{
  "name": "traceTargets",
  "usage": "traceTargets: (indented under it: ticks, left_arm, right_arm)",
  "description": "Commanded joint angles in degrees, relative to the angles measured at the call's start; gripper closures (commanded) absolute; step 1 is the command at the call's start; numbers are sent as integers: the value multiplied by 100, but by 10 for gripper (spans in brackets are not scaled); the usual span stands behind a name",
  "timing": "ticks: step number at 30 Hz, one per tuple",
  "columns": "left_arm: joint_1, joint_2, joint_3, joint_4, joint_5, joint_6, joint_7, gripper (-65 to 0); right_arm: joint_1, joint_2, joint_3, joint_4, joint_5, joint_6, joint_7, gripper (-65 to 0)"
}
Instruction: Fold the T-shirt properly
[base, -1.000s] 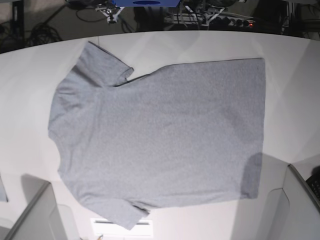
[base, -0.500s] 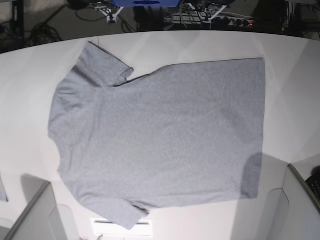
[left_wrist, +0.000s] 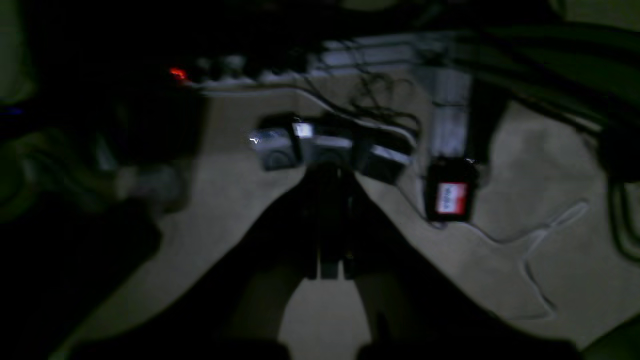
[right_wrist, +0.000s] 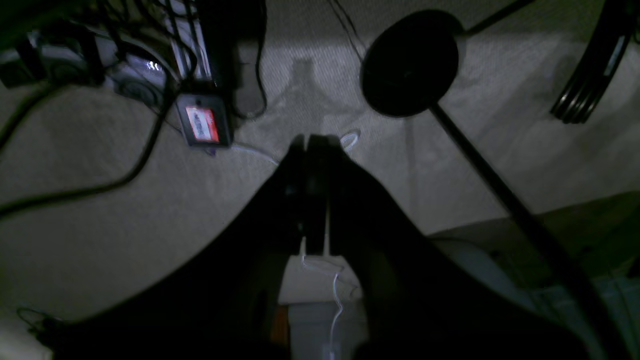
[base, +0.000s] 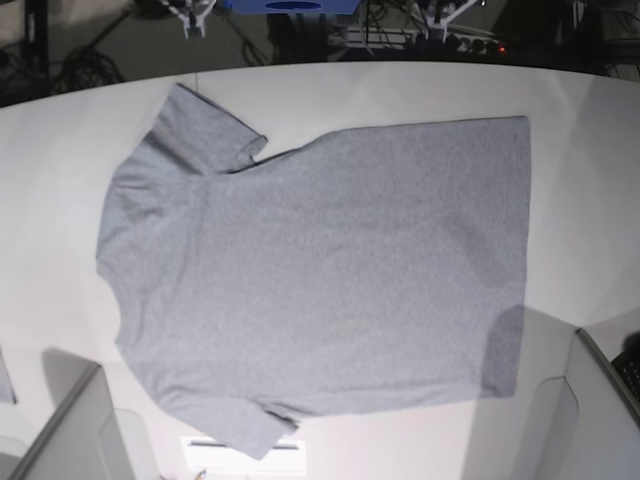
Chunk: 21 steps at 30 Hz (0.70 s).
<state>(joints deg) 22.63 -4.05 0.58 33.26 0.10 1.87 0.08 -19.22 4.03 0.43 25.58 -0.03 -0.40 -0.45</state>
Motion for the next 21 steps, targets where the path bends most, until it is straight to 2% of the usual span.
traceTargets:
  ticks: [1,5,12,18,21]
  left_arm:
    - [229,-21,8,283,12,2,-47,0]
    - [1055,-188,8,1400,-41,2,-47,0]
    - [2453,-469,-18,3554,-49,2,-47,0]
    - [3271,-513,-62,5013,-49,2,-47,0]
    - [3649,-689,-54,5751,-41,2,-47,0]
  right_arm:
    - [-183,32,199,189,16,10,32,0]
    - [-746,14,938,963,16,18,23,0]
    - [-2021,-47,1518,2879,16,18,-21,0]
    - [-2741,-390,2441,4585,16,18,-601,0]
    - [-3040,-531,2696,5525,16,18,-742,0]
